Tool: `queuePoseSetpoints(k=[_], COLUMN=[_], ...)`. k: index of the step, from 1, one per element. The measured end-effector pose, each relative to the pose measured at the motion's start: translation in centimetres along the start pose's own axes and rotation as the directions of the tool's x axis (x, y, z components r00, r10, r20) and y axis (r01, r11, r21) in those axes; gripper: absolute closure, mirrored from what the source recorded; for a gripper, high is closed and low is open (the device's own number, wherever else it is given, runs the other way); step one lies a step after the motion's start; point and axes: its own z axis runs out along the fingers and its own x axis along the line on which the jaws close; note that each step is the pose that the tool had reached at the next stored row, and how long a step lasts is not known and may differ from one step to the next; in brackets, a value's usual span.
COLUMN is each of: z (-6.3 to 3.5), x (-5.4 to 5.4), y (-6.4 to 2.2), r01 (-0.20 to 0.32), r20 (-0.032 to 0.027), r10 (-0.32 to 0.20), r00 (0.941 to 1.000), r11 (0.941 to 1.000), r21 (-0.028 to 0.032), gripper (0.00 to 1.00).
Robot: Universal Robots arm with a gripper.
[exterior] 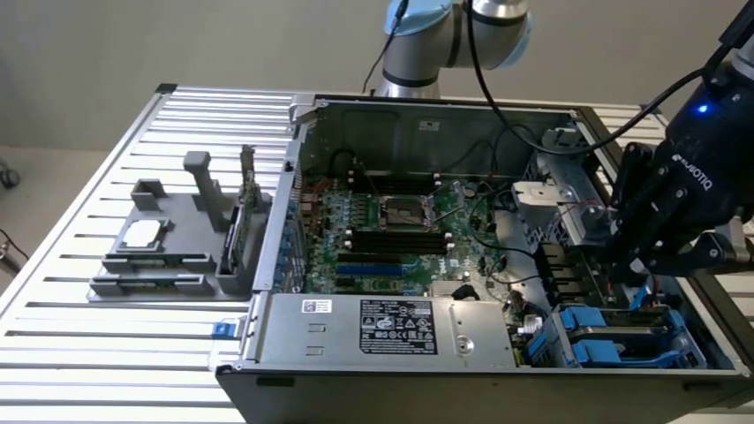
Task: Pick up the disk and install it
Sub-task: 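Insert the second disk wire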
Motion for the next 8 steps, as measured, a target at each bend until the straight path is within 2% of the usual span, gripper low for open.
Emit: queuePoseSetpoints(k=[4, 8], z=[-0.23, -0.24], x=[0.0, 0.0], y=[0.21, 0.27], r01=[-0.005, -0.014], r20=[0.0031, 0.0146], r10=[0.005, 0.014], r00=[1.0, 0.9998], r11=[1.0, 0.9999], r21=[0.0001, -0.0012], gripper=[0.69, 0.69])
